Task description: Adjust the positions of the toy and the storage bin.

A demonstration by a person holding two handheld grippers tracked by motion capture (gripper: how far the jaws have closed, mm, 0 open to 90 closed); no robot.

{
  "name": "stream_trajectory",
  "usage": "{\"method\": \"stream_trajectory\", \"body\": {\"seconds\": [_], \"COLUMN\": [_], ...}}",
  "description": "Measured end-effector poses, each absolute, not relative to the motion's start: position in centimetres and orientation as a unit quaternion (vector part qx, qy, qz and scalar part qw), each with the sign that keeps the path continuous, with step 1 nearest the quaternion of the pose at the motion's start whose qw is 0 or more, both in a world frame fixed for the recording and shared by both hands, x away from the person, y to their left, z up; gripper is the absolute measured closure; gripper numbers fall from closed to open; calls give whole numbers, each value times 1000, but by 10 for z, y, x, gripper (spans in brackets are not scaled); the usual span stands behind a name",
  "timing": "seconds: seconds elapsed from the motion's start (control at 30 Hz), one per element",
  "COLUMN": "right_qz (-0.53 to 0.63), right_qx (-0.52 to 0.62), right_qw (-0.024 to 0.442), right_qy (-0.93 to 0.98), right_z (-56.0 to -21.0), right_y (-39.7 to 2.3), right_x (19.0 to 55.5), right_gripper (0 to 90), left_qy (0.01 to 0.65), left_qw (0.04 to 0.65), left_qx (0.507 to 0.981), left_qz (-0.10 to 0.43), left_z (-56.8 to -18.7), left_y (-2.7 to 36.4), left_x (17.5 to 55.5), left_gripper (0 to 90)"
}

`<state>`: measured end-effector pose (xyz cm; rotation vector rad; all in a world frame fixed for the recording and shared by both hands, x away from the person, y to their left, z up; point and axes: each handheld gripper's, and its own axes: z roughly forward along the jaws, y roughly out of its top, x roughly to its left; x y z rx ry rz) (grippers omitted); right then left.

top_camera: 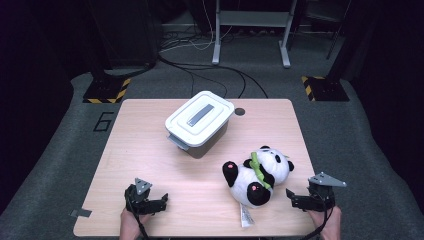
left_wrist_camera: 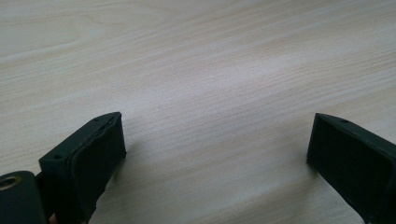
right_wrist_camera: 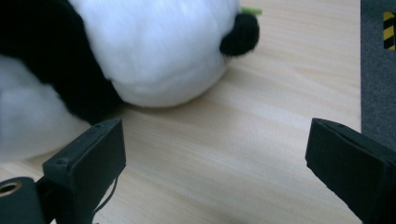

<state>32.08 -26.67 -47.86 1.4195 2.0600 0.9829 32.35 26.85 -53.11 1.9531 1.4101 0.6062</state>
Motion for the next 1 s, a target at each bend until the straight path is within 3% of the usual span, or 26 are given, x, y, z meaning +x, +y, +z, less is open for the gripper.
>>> {"method": "stream_trajectory", "body": {"seconds": [0.5,0.7,0.73,0.83,1.0], "right_qz": [380,385,378,371,376], "right_qx": [475,458,452,449,448], "right_qw": [215,205,200,193,162], "right_qy": [764,775,782,789,794], "right_z": [-446,-444,-443,-445,-454], "right_y": [-246,-235,-230,-226,-226], "right_x": [350,367,373,378,384], "right_gripper": [66,146,211,269,474], "left_qy": [537,534,534,534,533], "left_qw": [323,320,320,318,318], "left_qx": [744,749,748,750,750], "left_qz": [231,230,230,228,228], "left_z": [-531,-531,-531,-530,-530], "left_y": [269,269,269,269,269], "left_x": [323,323,323,323,323], "left_gripper": [42,42,42,42,43]}}
